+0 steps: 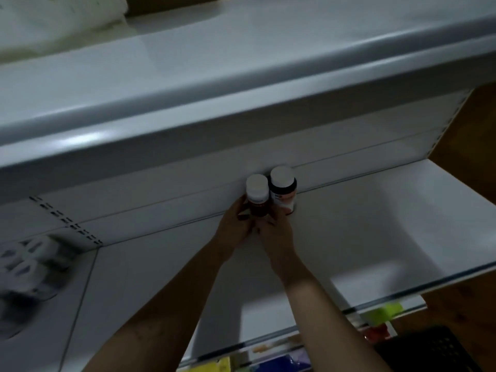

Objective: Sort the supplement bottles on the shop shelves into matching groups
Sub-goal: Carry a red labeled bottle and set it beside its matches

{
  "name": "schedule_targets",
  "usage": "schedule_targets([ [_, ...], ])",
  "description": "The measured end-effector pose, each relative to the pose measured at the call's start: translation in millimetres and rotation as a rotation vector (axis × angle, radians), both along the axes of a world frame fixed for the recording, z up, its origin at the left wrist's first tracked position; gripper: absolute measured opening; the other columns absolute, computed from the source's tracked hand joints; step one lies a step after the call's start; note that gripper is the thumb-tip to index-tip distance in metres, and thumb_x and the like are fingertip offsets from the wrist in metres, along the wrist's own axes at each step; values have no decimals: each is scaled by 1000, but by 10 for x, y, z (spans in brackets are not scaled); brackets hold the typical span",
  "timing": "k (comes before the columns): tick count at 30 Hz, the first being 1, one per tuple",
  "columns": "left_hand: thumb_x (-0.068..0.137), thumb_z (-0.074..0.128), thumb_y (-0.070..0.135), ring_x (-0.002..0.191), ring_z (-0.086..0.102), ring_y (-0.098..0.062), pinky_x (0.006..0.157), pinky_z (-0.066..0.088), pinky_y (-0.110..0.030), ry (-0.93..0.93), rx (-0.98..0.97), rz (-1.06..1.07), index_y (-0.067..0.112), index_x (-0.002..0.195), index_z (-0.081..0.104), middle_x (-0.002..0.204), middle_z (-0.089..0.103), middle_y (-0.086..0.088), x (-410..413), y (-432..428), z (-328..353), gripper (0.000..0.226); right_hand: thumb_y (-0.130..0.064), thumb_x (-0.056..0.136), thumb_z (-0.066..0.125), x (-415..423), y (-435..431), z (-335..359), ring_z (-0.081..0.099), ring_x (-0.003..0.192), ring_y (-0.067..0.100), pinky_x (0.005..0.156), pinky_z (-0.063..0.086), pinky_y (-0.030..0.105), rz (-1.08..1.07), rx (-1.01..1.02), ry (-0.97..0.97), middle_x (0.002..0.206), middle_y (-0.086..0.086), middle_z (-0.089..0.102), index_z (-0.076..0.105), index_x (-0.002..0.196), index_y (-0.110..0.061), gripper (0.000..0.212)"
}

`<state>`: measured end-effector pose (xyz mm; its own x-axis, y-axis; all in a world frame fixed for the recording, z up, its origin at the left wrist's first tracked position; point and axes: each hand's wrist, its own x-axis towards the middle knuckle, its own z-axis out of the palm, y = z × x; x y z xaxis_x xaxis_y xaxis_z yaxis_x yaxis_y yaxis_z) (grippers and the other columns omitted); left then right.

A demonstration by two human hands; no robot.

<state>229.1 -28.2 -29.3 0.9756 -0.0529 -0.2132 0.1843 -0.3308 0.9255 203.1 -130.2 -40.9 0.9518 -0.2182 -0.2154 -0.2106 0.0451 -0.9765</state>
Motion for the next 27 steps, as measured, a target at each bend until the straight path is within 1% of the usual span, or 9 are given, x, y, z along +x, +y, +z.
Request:
schedule_targets([
  [4, 82, 72, 8, 109, 63, -25, 97, 49, -41, -2, 69, 36, 16, 130, 55, 122, 66, -8, -256, 31, 0, 51, -11, 89, 56, -204, -94, -29, 62, 93, 19, 80, 49, 33, 34, 2, 59, 109, 4, 68, 50, 134, -31, 49],
  [7, 78, 78, 17, 100, 66, -22, 90, 52, -37, 7, 102, 74, 16, 121, 61, 108, 70, -5, -519, 97, -18, 46, -17, 93, 58, -484, -128, -20, 63, 90, 18, 71, 50, 25, 103, -66, 57, 107, 5, 69, 59, 126, -24, 34],
  [9, 79, 76, 20, 94, 67, -20, 88, 53, -39, -4, 131, 63, 18, 119, 61, 101, 71, -5, -713, 137, -15, 43, -16, 93, 60, -717, -119, 25, 64, 76, 2, 58, 46, 10, 97, -36, 5, 91, -7, 68, 62, 117, -26, 26],
  [11, 83, 74, 24, 91, 68, -19, 84, 56, -38, -8, 95, 54, 20, 117, 61, 100, 69, -5, -946, 170, 18, 37, -12, 93, 60, -944, -95, 74, 63, 70, -10, 58, 45, 4, 69, -43, -39, 86, -13, 67, 64, 109, -27, 22],
  [14, 85, 71, 31, 85, 71, -15, 65, 57, -29, -13, 6, 95, 22, 111, 62, 104, 68, -1, -1367, 236, 132, 29, -26, 92, 60, -1319, -2, 161, 63, 95, -1, 81, 50, 15, 95, -97, -59, 111, -3, 67, 64, 119, -30, 27],
  [16, 85, 68, 40, 83, 70, -9, 55, 51, -25, -32, -36, 113, 23, 111, 64, 104, 70, 4, -1698, 319, 232, 31, -29, 92, 62, -1648, 67, 287, 62, 107, 4, 92, 51, 26, 127, -54, -68, 117, -9, 66, 61, 114, -38, 24],
  [20, 76, 66, 53, 88, 68, -12, 62, 48, -16, -112, -176, 157, 35, 123, 58, 101, 73, 4, -2492, 516, 428, 51, -17, 89, 66, -2368, 252, 604, 62, 98, -11, 85, 53, 19, 203, 25, -127, 110, -21, 65, 56, 110, -41, 33],
  [24, 80, 67, 44, 103, 67, -10, 85, 55, -29, -198, -302, 159, 49, 141, 36, 114, 70, 5, -3277, 674, 530, 68, -10, 87, 66, -3077, 424, 753, 65, 101, -5, 82, 54, 20, 259, 58, -162, 105, -24, 69, 57, 116, -40, 43],
  [27, 85, 63, 27, 84, 67, -4, 67, 51, -18, -230, -444, 140, 45, 142, 37, 113, 68, -1, -3792, 757, 573, 65, -7, 89, 63, -3530, 479, 804, 64, 105, -3, 85, 54, 21, 315, 70, -152, 109, -23, 68, 57, 116, -43, 46],
])
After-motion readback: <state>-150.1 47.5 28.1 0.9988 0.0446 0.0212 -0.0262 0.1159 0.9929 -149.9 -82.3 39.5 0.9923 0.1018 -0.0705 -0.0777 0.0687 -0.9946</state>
